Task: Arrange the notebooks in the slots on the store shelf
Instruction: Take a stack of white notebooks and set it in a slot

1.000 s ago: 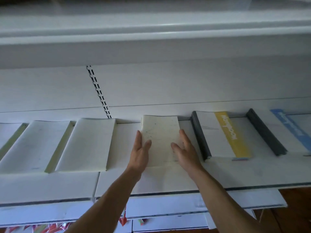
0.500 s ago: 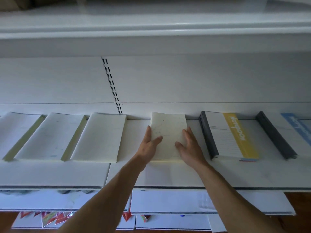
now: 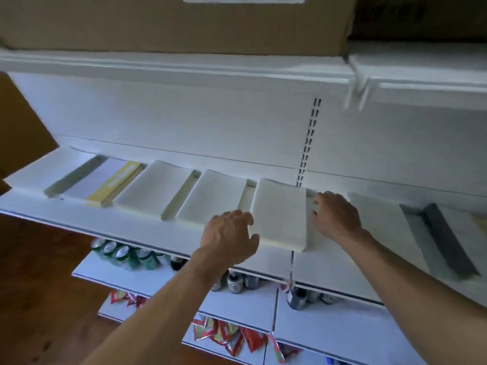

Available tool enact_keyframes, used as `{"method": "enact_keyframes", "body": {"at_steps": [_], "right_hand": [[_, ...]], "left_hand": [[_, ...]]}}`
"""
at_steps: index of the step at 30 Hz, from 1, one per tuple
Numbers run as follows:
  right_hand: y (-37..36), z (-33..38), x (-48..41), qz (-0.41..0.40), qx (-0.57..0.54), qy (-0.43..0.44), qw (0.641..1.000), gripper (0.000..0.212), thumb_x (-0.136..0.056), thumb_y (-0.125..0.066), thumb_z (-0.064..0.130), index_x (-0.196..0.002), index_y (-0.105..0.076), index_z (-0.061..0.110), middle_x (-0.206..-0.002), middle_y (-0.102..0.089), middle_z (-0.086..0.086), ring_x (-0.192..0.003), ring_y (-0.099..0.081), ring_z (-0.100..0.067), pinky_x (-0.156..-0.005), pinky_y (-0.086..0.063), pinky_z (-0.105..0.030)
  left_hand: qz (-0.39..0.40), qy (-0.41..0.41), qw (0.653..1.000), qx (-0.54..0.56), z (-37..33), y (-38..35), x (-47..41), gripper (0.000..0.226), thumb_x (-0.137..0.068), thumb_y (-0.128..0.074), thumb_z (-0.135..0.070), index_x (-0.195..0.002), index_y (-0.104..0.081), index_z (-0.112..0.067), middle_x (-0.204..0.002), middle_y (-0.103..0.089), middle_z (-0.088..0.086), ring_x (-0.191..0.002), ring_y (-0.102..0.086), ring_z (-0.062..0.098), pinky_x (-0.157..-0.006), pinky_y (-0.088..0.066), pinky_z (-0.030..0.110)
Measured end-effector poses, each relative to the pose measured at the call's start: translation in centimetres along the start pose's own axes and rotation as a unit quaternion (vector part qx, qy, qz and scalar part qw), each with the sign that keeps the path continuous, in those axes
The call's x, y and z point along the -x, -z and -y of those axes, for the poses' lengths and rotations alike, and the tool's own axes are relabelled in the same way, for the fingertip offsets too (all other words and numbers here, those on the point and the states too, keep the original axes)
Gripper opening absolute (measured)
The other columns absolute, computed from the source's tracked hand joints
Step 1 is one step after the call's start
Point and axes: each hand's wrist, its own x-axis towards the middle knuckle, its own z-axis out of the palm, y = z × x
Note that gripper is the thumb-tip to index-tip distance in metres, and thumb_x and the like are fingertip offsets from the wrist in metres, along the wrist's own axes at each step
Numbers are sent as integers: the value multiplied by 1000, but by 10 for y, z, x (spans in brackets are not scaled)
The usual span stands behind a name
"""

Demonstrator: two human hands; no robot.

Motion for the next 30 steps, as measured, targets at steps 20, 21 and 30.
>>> {"method": "enact_keyframes", "body": {"at_steps": [20, 21, 30], "right_hand": [[-117, 568, -34, 130, -107, 271, 948, 38, -91, -51, 31, -126, -53, 17, -131, -53, -5, -112, -53, -26, -85, -41, -31], [-124, 584, -43, 137, -128, 256, 948, 40, -91, -51, 31, -128, -53, 17, -132, -53, -5, -113, -53, -27, -86, -41, -31], [-169, 680, -126, 189, -336, 14, 922, 24, -82, -48, 22, -67, -30, 21, -66, -38, 1, -70, -41, -25, -52, -26, -32]], "left_hand": [[-114, 276, 953, -37, 448, 126, 167, 38, -94, -45, -51, -125, -55, -31, -119, -61, -12, -111, -57, 12, -93, -45, 29], [-113, 274, 954, -38, 465, 128, 158, 39, -95, -45, -51, -126, -55, -31, -119, -61, -12, -112, -57, 12, -93, -45, 28], [-69, 200, 977, -33, 601, 151, 57, 48, -95, -46, -51, -139, -46, -30, -145, -48, -12, -134, -43, 11, -108, -35, 31]]}}
